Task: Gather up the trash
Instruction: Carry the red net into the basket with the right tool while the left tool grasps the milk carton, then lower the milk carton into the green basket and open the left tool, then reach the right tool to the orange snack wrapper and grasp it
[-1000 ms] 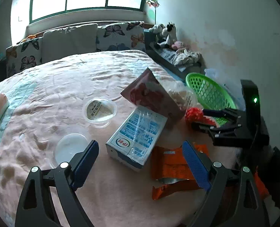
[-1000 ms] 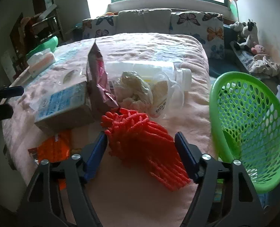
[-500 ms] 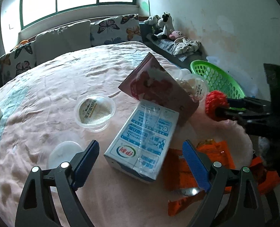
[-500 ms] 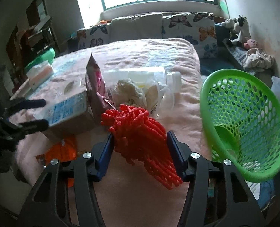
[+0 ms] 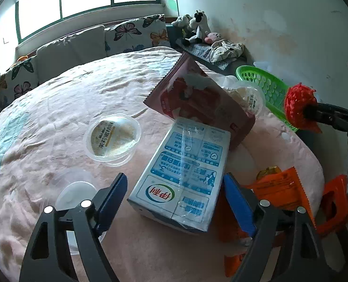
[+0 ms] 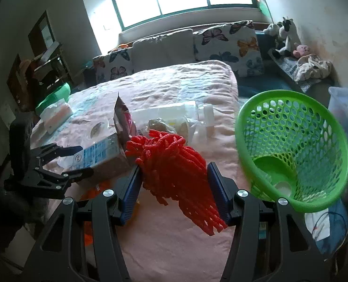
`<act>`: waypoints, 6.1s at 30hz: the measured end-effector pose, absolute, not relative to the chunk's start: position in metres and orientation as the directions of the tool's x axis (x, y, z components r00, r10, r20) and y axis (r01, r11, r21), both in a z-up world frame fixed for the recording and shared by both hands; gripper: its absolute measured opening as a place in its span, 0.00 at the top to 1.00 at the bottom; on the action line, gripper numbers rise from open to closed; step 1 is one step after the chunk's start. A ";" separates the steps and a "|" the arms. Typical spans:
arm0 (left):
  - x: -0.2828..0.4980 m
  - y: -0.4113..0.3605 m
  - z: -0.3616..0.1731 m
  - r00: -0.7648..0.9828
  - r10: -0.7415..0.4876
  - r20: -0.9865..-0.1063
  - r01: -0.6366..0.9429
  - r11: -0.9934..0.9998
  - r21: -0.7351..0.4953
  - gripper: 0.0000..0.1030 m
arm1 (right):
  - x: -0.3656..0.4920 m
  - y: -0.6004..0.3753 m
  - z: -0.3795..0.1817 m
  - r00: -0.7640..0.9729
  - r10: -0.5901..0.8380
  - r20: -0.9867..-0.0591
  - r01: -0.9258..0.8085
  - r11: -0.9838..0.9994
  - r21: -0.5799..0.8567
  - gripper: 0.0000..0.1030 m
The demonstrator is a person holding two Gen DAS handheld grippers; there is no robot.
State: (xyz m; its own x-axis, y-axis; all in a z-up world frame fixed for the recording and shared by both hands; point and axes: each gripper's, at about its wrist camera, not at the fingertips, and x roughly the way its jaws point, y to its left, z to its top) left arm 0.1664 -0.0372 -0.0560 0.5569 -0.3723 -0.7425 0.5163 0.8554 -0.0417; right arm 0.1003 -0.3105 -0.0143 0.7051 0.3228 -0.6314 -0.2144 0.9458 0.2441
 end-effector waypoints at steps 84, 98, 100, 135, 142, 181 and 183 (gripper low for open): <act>0.224 -0.317 0.018 0.457 -0.495 -0.739 0.705 0.708 -0.039 0.32 | 0.066 -0.505 -0.044 0.795 0.093 -0.599 0.148 0.929 0.341 0.29; 0.216 -0.326 0.010 0.404 -0.510 -0.759 0.726 0.684 -0.072 0.22 | 0.046 -0.495 -0.050 0.789 0.120 -0.603 0.139 0.920 0.365 0.29; 0.211 -0.314 0.019 0.421 -0.516 -0.746 0.715 0.695 -0.077 0.22 | 0.042 -0.487 -0.046 0.790 0.135 -0.598 0.117 0.924 0.363 0.29; 0.148 -0.011 0.029 0.666 -0.308 -0.680 0.317 0.941 -0.115 0.20 | 0.056 -0.242 -0.013 0.548 0.526 -0.651 -0.571 0.803 0.168 0.16; 0.139 0.029 0.020 0.676 -0.269 -0.686 0.240 0.961 -0.141 0.20 | 0.070 -0.202 -0.024 0.462 0.538 -0.705 -0.689 0.718 0.097 0.16; 0.129 0.067 -0.016 0.630 -0.265 -0.730 0.167 0.964 -0.206 0.19 | 0.100 -0.145 -0.066 0.339 0.422 -0.841 -0.816 0.576 -0.040 0.39; 0.129 0.067 -0.017 0.628 -0.263 -0.733 0.166 0.965 -0.205 0.19 | 0.099 -0.142 -0.067 0.339 0.420 -0.842 -0.819 0.572 -0.045 0.37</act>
State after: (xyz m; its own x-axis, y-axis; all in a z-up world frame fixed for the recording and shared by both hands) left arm 0.1290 0.0666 -0.0166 0.6277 -0.2632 -0.7326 0.1658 0.9647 -0.2045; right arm 0.0989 -0.1425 -0.0670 0.3386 0.4196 -0.8422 -0.8192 0.5717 -0.0446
